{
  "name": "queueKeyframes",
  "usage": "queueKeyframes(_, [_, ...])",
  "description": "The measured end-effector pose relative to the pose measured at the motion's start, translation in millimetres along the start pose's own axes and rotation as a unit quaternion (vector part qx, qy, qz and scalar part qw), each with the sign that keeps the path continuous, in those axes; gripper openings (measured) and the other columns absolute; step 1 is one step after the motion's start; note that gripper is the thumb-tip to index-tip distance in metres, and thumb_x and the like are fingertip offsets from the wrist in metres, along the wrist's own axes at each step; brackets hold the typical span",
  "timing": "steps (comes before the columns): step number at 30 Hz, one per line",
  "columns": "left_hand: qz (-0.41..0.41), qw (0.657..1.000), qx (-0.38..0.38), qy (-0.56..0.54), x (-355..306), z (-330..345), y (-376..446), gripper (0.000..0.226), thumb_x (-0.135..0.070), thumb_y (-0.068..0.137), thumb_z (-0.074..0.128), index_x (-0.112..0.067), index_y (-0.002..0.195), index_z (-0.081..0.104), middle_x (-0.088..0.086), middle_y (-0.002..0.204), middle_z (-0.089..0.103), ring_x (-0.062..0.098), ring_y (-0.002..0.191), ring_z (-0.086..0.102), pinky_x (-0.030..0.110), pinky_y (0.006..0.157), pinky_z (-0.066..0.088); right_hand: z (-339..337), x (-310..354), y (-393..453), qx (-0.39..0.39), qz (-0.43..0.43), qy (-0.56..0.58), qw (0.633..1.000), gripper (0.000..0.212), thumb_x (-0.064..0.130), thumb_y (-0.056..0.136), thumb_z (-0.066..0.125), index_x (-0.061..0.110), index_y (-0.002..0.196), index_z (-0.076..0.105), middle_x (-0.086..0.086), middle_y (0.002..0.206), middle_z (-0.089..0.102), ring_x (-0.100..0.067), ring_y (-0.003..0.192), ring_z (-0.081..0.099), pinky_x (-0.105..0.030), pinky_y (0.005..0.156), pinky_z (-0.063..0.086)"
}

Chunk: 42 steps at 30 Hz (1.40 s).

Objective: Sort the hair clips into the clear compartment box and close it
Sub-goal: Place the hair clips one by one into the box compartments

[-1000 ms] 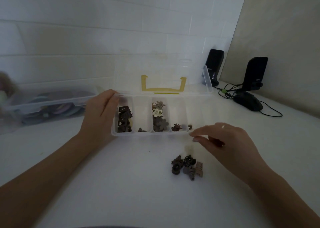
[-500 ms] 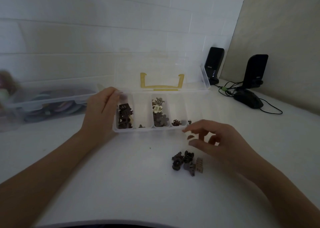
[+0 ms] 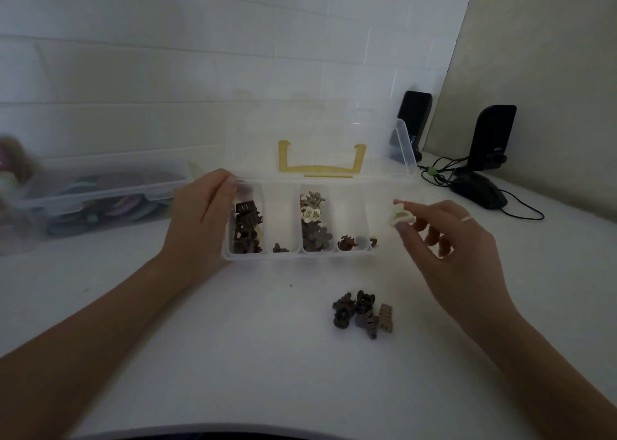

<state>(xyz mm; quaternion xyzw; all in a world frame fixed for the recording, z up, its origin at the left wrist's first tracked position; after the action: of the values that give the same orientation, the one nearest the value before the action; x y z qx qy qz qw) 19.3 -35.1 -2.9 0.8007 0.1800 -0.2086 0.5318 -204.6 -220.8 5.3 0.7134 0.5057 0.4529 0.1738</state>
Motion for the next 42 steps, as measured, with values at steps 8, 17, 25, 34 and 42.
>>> queueKeyframes(8, [0.023, 1.0, 0.01, -0.011, -11, 5, -4, 0.029, -0.011, 0.097, 0.039, -0.002, 0.07, 0.048, 0.015, 0.061, 0.046, 0.021, 0.058, 0.042, 0.025, 0.057, 0.031, 5, -2, -3, 0.014, -0.039, -0.091, 0.995, 0.039, 0.018, 0.084, 0.063, 0.027, 0.122, 0.061, 0.006, 0.089, 0.051, -0.008, 0.081, 0.044, -0.026, 0.067, 0.044])
queueKeyframes(17, [-0.007, 1.0, -0.005, -0.014, -6, 4, -3, 0.027, -0.014, 0.096, 0.039, -0.007, 0.076, 0.056, 0.005, 0.067, 0.056, 0.008, 0.063, 0.049, 0.017, 0.062, 0.034, -3, 12, -11, 0.13, -0.107, 0.027, 0.985, 0.027, 0.034, 0.087, 0.052, 0.016, 0.068, 0.061, 0.007, 0.042, 0.041, -0.011, 0.038, 0.039, -0.013, 0.044, 0.029])
queueKeyframes(25, [-0.016, 1.0, -0.013, -0.002, 3, 0, 0, 0.033, -0.018, 0.096, 0.037, -0.001, 0.077, 0.057, 0.013, 0.069, 0.06, 0.024, 0.067, 0.053, 0.035, 0.064, 0.039, -2, 5, -9, 0.38, -0.001, -0.025, 0.925, 0.053, 0.069, 0.059, 0.066, 0.02, 0.064, 0.047, 0.006, 0.044, 0.043, -0.008, 0.043, 0.034, -0.023, 0.048, 0.03])
queueKeyframes(34, [-0.011, 1.0, -0.011, 0.011, 1, -1, 1, 0.033, -0.017, 0.095, 0.038, 0.005, 0.077, 0.056, 0.02, 0.068, 0.055, 0.023, 0.065, 0.046, 0.027, 0.06, 0.032, 1, 16, -7, 0.298, 0.067, 0.146, 0.941, 0.025, 0.021, 0.063, 0.083, 0.022, 0.081, 0.066, 0.002, 0.064, 0.067, -0.013, 0.052, 0.058, -0.022, 0.048, 0.047])
queueKeyframes(42, [-0.005, 1.0, -0.015, 0.02, -2, -1, 1, 0.025, -0.01, 0.097, 0.04, -0.013, 0.076, 0.054, -0.012, 0.065, 0.052, -0.007, 0.062, 0.049, 0.009, 0.06, 0.032, 5, 12, -3, 0.222, 0.144, 0.329, 0.907, 0.021, 0.004, 0.078, 0.066, 0.012, 0.095, 0.058, -0.015, 0.069, 0.068, -0.022, 0.049, 0.06, -0.025, 0.036, 0.043])
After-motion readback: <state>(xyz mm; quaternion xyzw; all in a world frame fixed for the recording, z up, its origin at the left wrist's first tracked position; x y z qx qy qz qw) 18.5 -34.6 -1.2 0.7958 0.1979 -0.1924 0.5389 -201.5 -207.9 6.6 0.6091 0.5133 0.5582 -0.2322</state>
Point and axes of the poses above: each hand's wrist, its own y-axis towards the middle knuckle, its own z-axis out of the palm, x = y × z, the point moved 1 cm from there along y, towards the middle knuckle
